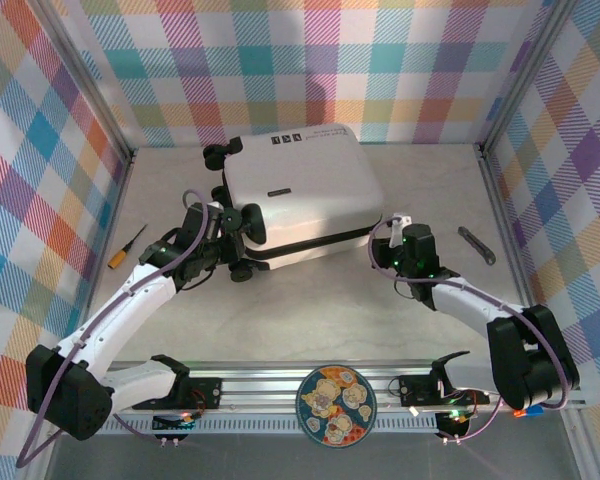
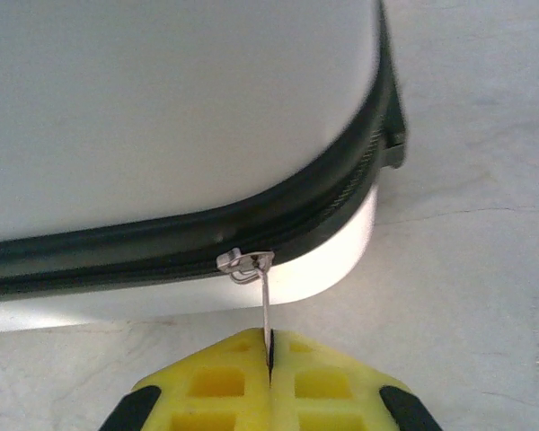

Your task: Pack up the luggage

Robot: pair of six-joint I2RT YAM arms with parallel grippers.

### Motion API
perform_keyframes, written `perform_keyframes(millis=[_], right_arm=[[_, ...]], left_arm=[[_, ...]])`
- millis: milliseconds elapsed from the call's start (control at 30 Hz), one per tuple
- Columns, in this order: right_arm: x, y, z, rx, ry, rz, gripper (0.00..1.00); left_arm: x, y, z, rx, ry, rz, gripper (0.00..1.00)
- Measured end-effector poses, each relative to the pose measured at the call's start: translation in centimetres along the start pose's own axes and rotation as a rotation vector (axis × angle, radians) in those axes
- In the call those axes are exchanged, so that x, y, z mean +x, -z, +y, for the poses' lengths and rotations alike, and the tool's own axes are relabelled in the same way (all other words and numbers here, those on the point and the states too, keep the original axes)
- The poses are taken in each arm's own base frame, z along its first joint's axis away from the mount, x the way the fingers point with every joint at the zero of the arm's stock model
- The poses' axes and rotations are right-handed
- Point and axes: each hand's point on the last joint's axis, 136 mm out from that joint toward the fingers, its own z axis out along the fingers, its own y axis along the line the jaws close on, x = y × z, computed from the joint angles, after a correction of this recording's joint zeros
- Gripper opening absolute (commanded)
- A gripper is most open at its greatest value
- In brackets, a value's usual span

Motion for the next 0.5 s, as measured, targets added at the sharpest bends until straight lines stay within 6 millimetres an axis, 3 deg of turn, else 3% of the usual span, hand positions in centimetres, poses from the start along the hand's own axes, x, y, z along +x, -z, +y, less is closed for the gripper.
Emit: perform_keyframes(millis=[300, 500], right_arm=[[-1.7, -1.5, -2.7, 0.067, -0.084, 0.033, 0.00], [-2.2, -2.4, -3.2, 0.080, -0.110, 0.040, 0.00]], left_arm=[[-0.5, -0.3, 1.3, -0.015, 0.010, 0.005, 0.42], [-1.0, -0.3, 2.2, -0.037, 0.013, -0.004, 0.42]])
